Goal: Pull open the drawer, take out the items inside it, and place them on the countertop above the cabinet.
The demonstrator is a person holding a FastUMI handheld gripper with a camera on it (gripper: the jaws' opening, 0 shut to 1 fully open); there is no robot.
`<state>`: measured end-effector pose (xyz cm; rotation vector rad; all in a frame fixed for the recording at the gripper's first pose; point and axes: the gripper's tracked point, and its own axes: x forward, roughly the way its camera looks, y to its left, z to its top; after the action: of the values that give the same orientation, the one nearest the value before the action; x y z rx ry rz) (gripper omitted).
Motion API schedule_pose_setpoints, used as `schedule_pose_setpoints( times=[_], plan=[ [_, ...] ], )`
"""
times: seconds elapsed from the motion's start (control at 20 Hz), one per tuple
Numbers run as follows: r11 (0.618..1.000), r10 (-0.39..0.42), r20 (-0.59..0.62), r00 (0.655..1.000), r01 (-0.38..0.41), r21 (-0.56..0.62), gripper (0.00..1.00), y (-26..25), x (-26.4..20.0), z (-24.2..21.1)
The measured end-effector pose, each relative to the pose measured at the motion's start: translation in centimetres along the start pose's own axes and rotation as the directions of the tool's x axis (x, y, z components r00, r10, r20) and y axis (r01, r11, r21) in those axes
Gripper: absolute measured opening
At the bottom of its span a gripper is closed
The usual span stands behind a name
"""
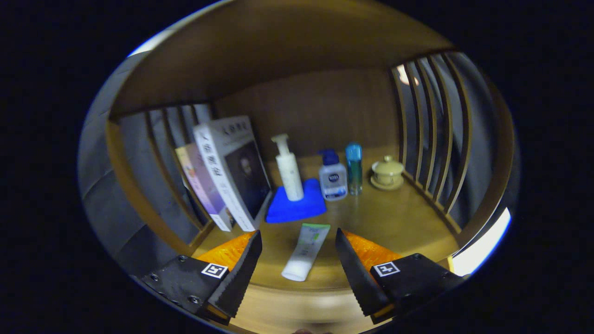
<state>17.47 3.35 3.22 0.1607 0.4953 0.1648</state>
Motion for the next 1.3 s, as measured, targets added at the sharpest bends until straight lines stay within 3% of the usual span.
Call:
schedule_pose_setpoints(
  times=[0.15,0.55,0.9,1.3],
  plan=[
    [0.998,0.053,0.151,0.987,-0.045,-0.052,0.98,2.1,-4.5,1.3],
    [0.972,0.023,0.391,0.920,0.070,-0.223,0.98,3.5,-14.1,-2.2],
    [0.975,0.032,0.338,0.941,0.046,-0.219,0.99,3.0,-18.2,-12.0],
    [0.985,-0.075,0.265,0.961,0.113,-0.131,0.99,-0.3,-19.7,-20.6]
  ],
)
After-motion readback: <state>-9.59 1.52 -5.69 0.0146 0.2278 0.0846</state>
